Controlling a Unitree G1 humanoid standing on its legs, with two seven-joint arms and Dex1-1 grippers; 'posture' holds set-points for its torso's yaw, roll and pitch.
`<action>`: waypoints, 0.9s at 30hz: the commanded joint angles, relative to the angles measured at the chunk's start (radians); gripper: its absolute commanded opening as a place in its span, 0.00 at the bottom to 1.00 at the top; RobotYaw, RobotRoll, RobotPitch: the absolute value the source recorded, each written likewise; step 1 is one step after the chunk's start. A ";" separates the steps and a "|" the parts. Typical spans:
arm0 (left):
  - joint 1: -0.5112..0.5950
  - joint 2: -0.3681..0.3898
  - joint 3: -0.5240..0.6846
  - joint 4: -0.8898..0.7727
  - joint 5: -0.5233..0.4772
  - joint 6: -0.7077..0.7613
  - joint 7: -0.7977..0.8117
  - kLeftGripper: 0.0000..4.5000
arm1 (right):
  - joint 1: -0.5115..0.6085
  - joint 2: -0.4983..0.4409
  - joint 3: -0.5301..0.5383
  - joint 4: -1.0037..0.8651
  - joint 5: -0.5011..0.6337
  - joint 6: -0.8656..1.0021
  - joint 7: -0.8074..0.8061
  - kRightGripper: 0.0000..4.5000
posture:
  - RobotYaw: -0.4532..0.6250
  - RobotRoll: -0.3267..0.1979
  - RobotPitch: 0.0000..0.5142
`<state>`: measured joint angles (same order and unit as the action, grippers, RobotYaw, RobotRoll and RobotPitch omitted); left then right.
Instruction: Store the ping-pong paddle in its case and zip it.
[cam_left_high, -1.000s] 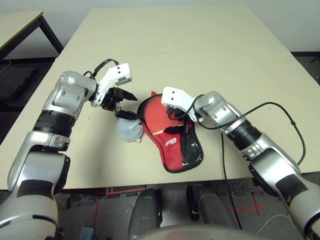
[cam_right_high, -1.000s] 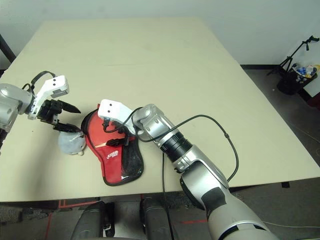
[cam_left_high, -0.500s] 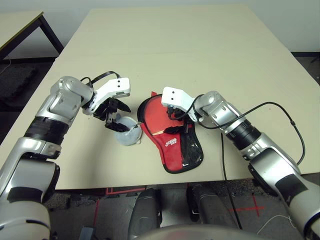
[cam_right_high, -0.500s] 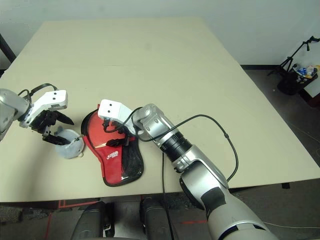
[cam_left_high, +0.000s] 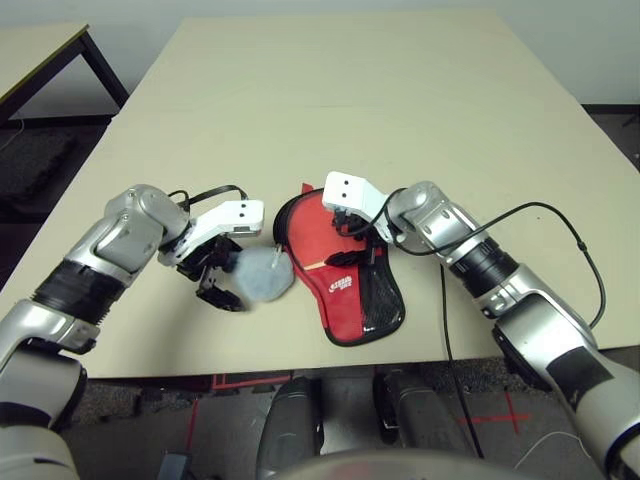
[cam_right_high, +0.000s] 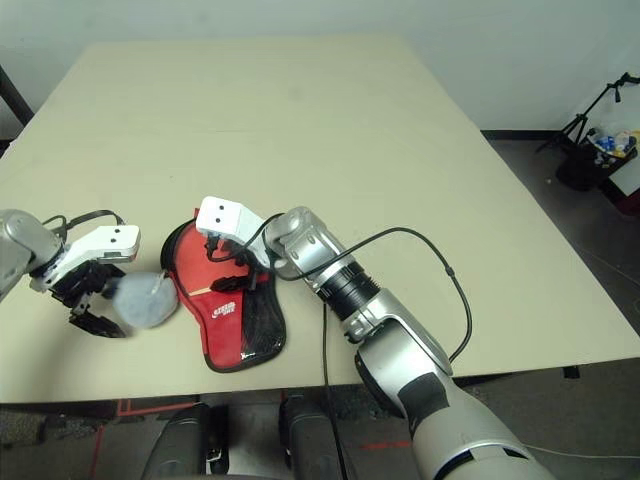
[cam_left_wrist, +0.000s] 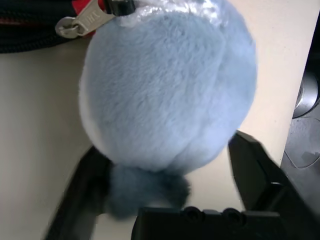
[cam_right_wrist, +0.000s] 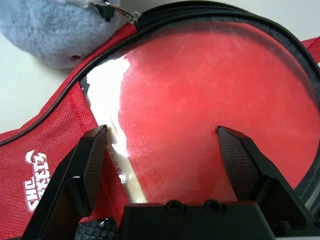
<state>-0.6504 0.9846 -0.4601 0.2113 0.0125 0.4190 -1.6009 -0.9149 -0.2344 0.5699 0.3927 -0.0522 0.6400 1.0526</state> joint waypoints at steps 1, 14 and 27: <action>0.008 -0.019 -0.001 0.027 0.025 -0.003 0.015 0.65 | 0.026 -0.001 0.021 0.054 -0.026 0.016 -0.005 1.00 | 0.40 0.62 0.22; -0.132 -0.092 0.018 0.376 0.190 -0.074 0.254 0.00 | 0.054 -0.017 0.023 0.025 -0.027 0.021 -0.003 1.00 | 0.39 0.62 0.22; -0.370 -0.351 0.103 0.881 0.273 -0.263 0.802 0.00 | 0.092 -0.036 0.019 -0.001 -0.027 0.039 -0.015 1.00 | 0.39 0.62 0.22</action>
<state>-1.0055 0.6641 -0.3847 1.0360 0.2747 0.1834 -0.9206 -0.8719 -0.2663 0.5493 0.3608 -0.0555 0.6471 1.0328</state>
